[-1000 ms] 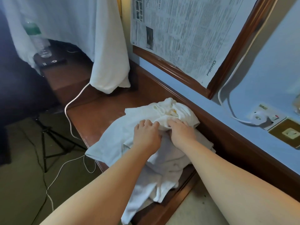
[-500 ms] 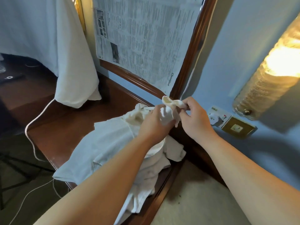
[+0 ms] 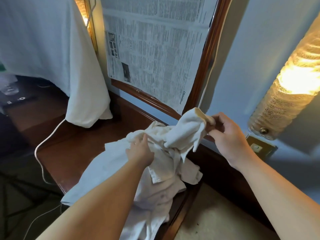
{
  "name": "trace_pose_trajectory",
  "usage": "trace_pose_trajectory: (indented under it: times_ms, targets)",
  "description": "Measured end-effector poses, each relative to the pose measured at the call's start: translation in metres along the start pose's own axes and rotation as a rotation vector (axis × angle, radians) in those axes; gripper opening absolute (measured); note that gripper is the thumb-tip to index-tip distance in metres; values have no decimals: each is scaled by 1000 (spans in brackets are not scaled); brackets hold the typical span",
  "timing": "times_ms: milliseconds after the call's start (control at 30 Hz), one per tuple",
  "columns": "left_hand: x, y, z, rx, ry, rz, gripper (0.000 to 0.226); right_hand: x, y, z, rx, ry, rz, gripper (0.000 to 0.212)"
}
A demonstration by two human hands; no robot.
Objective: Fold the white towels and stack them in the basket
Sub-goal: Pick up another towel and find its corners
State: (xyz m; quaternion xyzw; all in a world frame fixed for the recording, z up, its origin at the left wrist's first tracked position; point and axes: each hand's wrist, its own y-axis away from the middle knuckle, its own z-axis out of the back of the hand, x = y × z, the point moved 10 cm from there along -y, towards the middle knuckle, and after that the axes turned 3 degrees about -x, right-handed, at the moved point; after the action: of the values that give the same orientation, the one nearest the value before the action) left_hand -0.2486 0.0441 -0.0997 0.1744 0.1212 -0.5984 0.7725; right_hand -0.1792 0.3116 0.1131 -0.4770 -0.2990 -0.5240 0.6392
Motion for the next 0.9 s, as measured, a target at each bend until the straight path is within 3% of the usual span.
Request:
trace_pose_trajectory:
  times_ms: [67, 167, 300, 400, 533, 700, 800, 900]
  targets:
    - [-1, -6, 9, -69, -15, -10, 92, -14, 10, -11, 32, 31, -36, 27]
    - [-7, -19, 13, -91, -63, -37, 86, -37, 22, -35, 116, -6, -102, 6]
    - [-11, -35, 11, -46, -253, -70, 49, -57, 40, -59, 183, -175, -169, 9]
    - [-14, -38, 16, -120, -311, -109, 27, -64, 51, -61, 182, -218, -182, 16]
    - [-37, -23, 42, -358, -84, -275, 18, -76, 56, -48, 141, -103, -198, 21]
    - [-99, 19, 135, -617, 232, -524, 11, -101, 46, -48, 145, 186, -290, 11]
    - [-124, 40, 193, -654, 372, -586, 12, -109, 43, -60, 151, 160, -399, 43]
    - [-144, 68, 249, -729, 475, -645, 11, -81, 34, -68, 132, 126, -346, 82]
